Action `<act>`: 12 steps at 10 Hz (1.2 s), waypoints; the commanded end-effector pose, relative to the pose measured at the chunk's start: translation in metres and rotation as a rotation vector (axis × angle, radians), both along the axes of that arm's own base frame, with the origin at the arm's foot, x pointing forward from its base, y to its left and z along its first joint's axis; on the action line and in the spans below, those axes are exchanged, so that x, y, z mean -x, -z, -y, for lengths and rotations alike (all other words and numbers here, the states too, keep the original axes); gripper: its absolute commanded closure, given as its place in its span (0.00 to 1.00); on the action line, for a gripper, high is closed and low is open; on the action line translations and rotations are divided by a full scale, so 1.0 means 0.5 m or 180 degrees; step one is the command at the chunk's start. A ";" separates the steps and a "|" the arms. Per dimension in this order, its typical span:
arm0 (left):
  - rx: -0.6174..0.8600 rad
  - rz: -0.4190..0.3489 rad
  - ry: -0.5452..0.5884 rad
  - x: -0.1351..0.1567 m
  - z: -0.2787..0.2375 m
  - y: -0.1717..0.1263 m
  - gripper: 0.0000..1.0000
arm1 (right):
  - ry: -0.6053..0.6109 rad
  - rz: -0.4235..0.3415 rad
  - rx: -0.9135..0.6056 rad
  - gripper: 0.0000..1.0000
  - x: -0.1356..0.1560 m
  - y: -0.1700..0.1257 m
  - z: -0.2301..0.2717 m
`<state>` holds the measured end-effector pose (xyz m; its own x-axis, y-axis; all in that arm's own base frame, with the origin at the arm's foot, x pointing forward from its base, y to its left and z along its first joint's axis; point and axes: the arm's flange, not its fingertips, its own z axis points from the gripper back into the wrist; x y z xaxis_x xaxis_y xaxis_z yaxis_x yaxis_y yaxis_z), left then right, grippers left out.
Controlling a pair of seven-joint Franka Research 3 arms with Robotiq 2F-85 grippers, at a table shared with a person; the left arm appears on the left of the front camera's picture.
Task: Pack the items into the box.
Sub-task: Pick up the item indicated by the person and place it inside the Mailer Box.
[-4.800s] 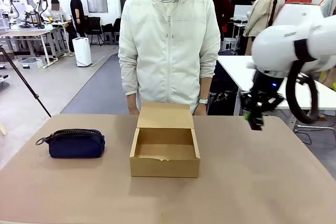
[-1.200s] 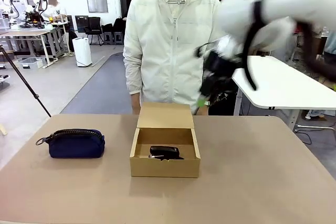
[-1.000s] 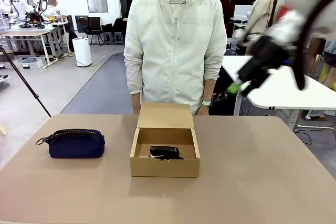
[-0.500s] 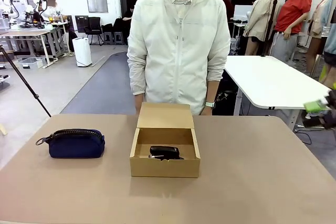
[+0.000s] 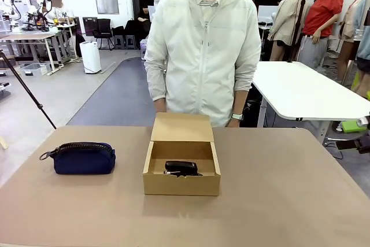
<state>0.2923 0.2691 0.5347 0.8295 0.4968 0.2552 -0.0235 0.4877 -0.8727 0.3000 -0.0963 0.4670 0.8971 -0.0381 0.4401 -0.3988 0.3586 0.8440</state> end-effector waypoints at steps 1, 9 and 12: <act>0.0030 0.0080 0.0016 0.000 0.000 -0.001 0.00 | 0.0010 -0.0030 0.0020 0.00 0.008 -0.015 0.001; 0.0030 0.0080 0.0016 0.000 0.000 -0.001 0.00 | 0.0010 -0.0030 0.0020 0.00 0.008 -0.015 0.001; 0.0030 0.0080 0.0016 0.000 0.000 -0.001 0.00 | 0.0010 -0.0030 0.0020 0.00 0.008 -0.015 0.001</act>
<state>0.2923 0.2691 0.5347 0.8295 0.4967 0.2552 -0.0235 0.4877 -0.8727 0.2974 -0.0966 0.4710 0.8933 -0.0375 0.4479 -0.4045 0.3678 0.8373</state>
